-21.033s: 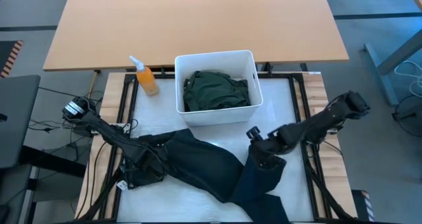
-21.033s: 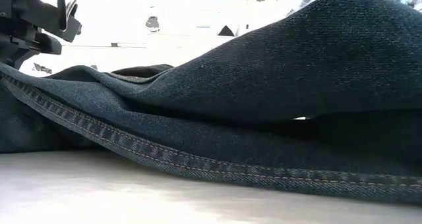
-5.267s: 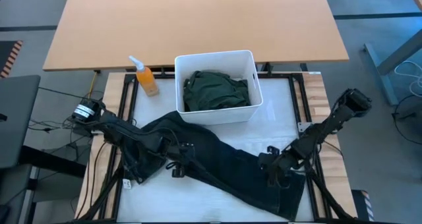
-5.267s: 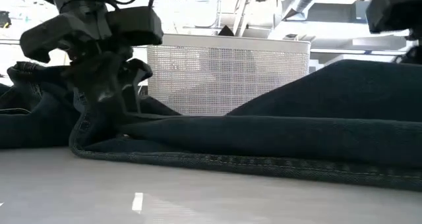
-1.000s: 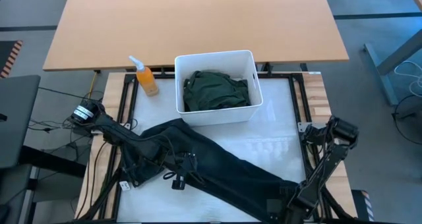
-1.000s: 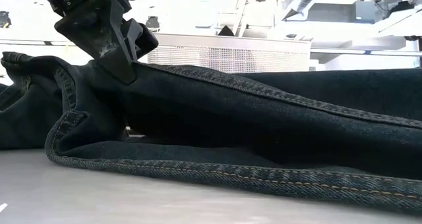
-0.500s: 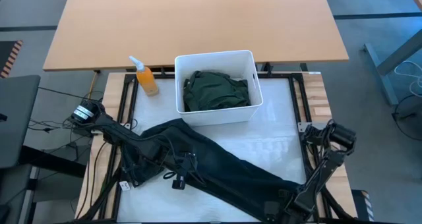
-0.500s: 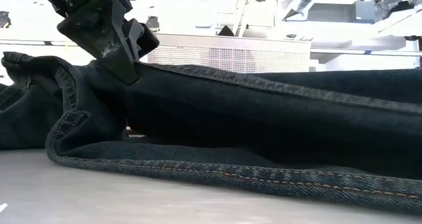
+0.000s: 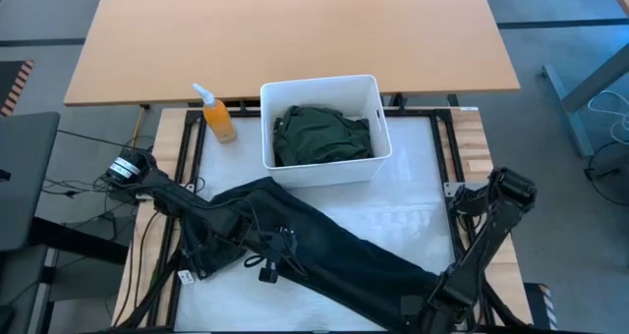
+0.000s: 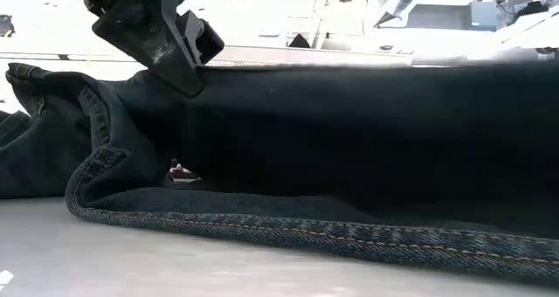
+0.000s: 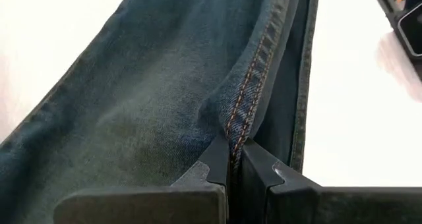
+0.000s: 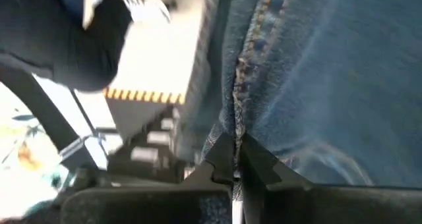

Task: Fold laundry
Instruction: Fold the dark blue jeans

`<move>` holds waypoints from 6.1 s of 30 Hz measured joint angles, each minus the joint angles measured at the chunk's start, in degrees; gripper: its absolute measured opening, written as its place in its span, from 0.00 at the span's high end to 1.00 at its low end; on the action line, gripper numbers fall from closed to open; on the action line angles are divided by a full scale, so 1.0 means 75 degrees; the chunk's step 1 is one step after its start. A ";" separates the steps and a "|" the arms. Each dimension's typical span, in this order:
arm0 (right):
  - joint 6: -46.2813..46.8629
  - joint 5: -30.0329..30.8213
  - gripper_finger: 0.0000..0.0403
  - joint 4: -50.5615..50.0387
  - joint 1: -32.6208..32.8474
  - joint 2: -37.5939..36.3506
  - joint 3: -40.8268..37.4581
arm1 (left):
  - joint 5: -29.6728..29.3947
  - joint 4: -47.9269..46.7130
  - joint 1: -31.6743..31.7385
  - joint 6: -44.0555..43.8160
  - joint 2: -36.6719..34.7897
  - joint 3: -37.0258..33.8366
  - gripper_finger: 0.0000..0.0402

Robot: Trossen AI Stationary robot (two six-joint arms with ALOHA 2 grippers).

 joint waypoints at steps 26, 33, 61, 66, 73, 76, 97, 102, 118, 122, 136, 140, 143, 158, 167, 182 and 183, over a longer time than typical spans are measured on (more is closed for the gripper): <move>0.0000 -0.1634 0.87 0.0270 0.0443 0.1963 0.0917 | 0.1536 0.0675 -0.0207 -0.0697 0.1560 0.0018 0.93; 0.0112 -0.2284 0.86 0.0467 0.0242 0.2133 0.0917 | 0.2578 -0.0113 -0.0013 -0.0815 0.0583 0.0396 0.76; 0.3921 -0.1427 0.80 -0.1041 0.0871 0.0130 0.0946 | -0.0044 0.0641 0.1408 -0.0626 0.2921 0.0726 0.72; 0.5318 -0.0149 0.80 -0.1048 0.1433 -0.0343 0.0946 | -0.0301 0.0447 0.1405 -0.0831 0.2920 0.0720 0.72; 0.5678 0.0404 0.80 -0.1112 0.1989 -0.0351 0.0946 | -0.0851 0.0183 0.1196 -0.1093 0.2920 0.0720 0.72; 0.5680 0.0405 0.80 -0.1114 0.1997 -0.0330 0.0946 | -0.0848 0.0132 0.1192 -0.1145 0.2917 0.0720 0.72; 0.5465 0.0283 0.71 -0.1720 0.1946 -0.0452 0.0954 | -0.1358 -0.0442 0.1185 -0.1070 0.2883 0.0726 0.72; 0.5954 0.0970 0.70 -0.1464 0.2200 -0.0484 0.0969 | -0.1658 -0.0699 0.1185 -0.1056 0.2876 0.0726 0.72; 0.1871 0.6303 0.70 -0.0155 0.0370 -0.0437 -0.0313 | -0.1875 -0.1019 0.0979 -0.1011 0.2776 0.0726 0.72; 0.0781 0.6371 0.70 0.1335 -0.0213 -0.0438 -0.1474 | -0.2087 -0.2172 0.0843 -0.1212 0.2324 0.0661 0.72; 0.1126 0.6575 0.71 0.3036 -0.0379 -0.0490 -0.4218 | -0.3121 -0.5060 0.0286 -0.3309 0.1096 0.0621 0.72; 0.0692 0.6477 0.74 0.2692 -0.0444 -0.0546 -0.4124 | -0.3257 -0.4931 0.0232 -0.3536 0.1081 0.0621 0.72; 0.0575 0.6051 0.76 0.2152 -0.0455 -0.0699 -0.3856 | -0.3257 -0.4985 0.0207 -0.3821 0.1071 0.0576 0.72; 0.0415 0.6874 0.85 0.0720 -0.0469 -0.1141 -0.3000 | -0.4703 -0.5066 -0.0723 -0.5089 0.0418 -0.0146 0.72; 0.0174 0.7079 0.96 0.0928 -0.1473 -0.0261 -0.3003 | -0.2915 0.0793 -0.0733 -0.1127 0.0393 -0.0554 0.72; 0.1392 0.6282 0.95 0.0195 -0.1686 0.0005 -0.2972 | -0.1004 0.2969 -0.0965 -0.2968 0.1693 -0.1888 0.72; 0.1572 0.6239 0.96 0.0104 -0.1688 0.0004 -0.2968 | -0.0985 0.2987 -0.1009 -0.2921 0.1665 -0.1888 0.72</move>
